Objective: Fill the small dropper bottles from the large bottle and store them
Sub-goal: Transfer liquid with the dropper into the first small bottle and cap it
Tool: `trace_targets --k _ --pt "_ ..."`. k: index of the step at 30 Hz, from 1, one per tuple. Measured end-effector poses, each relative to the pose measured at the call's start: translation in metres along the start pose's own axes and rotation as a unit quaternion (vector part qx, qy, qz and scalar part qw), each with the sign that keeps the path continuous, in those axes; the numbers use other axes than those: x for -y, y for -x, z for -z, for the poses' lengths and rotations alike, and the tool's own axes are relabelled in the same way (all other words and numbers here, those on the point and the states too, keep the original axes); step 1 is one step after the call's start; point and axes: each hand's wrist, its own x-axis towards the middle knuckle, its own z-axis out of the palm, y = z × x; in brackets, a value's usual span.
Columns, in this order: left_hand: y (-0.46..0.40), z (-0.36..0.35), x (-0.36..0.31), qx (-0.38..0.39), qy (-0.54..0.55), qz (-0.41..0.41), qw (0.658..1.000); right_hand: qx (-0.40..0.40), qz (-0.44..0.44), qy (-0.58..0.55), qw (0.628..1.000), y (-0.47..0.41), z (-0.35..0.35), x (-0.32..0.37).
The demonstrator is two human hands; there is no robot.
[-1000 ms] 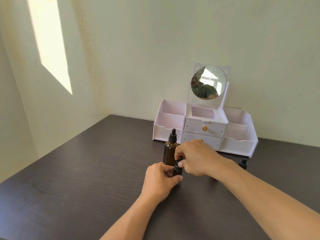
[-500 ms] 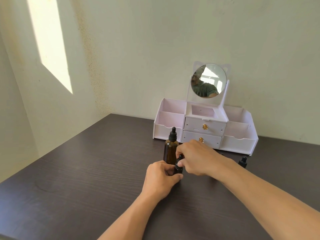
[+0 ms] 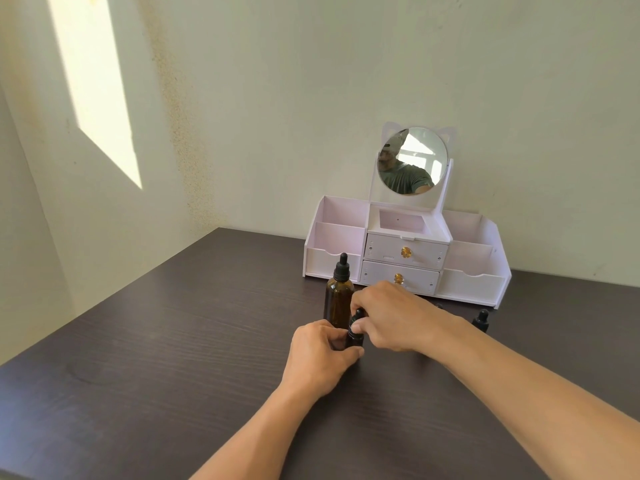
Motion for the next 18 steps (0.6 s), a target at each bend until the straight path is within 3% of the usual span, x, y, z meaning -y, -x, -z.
trace_targets --k 5,18 --pt "-0.001 0.000 0.000 0.000 -0.004 0.001 1.000 0.001 0.001 0.024 1.000 0.000 -0.002 0.004" --pt "-0.001 0.000 0.000 0.025 -0.003 -0.011 1.000 0.044 0.036 -0.047 0.997 -0.001 0.007 -0.007"
